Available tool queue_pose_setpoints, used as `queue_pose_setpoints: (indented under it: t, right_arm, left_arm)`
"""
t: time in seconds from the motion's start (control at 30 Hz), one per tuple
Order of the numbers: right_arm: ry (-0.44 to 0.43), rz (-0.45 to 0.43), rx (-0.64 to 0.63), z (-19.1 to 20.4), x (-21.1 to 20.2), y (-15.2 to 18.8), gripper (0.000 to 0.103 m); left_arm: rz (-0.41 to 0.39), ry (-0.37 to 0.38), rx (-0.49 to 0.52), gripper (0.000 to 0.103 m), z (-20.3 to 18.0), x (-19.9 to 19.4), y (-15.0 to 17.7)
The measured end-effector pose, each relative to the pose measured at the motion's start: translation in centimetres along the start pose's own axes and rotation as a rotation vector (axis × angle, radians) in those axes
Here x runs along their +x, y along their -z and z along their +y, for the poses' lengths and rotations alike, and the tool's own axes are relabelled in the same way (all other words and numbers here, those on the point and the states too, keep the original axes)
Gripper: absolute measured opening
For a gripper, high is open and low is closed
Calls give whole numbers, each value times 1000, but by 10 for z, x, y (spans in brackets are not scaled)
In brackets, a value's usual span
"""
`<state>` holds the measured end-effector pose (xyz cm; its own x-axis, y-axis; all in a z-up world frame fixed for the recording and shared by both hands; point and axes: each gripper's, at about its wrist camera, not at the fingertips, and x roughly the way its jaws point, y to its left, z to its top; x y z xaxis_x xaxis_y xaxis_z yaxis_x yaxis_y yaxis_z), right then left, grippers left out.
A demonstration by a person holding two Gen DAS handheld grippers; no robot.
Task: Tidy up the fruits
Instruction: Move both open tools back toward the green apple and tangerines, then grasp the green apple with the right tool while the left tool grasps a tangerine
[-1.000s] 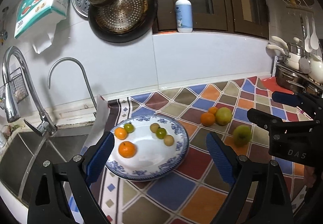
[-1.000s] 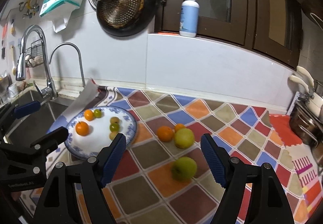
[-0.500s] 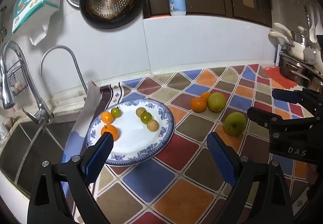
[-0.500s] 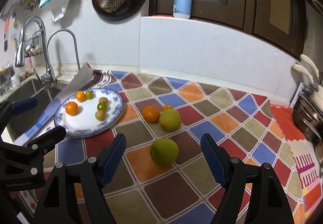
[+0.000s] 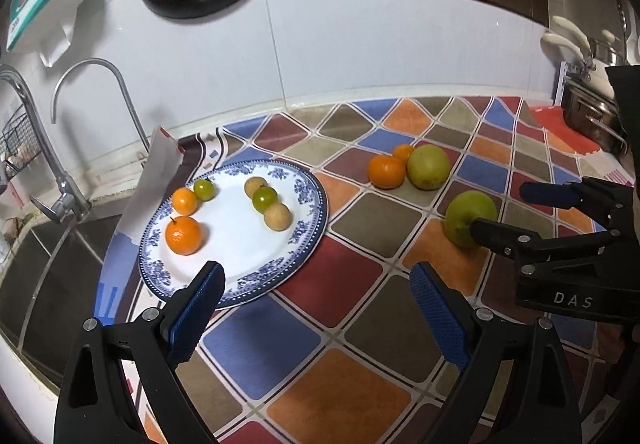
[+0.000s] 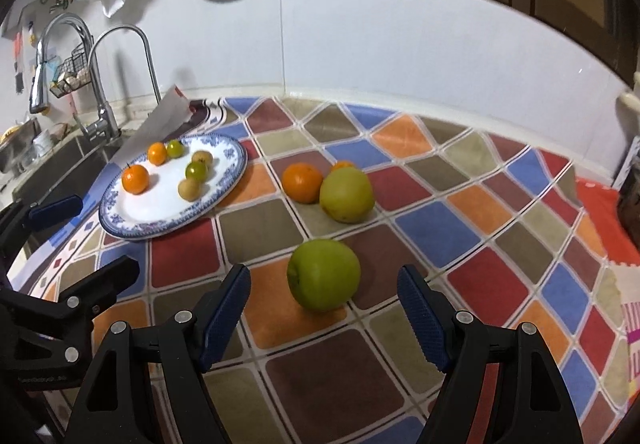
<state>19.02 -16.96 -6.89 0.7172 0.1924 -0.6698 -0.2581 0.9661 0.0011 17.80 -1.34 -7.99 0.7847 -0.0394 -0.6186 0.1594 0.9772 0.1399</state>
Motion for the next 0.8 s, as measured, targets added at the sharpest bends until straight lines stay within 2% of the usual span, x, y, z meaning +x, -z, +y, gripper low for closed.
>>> queue_pose_setpoints:
  t: [0.37, 0.5, 0.8]
  right_arm:
    - [-85, 75, 40, -12, 34, 1, 60]
    - [-105, 93, 59, -16, 43, 1, 50]
    - [-133, 97, 117, -27, 48, -6, 49]
  left_arm:
    - [59, 20, 39, 95, -11, 31, -3]
    - [61, 24, 48, 95, -14, 38, -8]
    - [16, 50, 77, 94, -19, 48, -27]
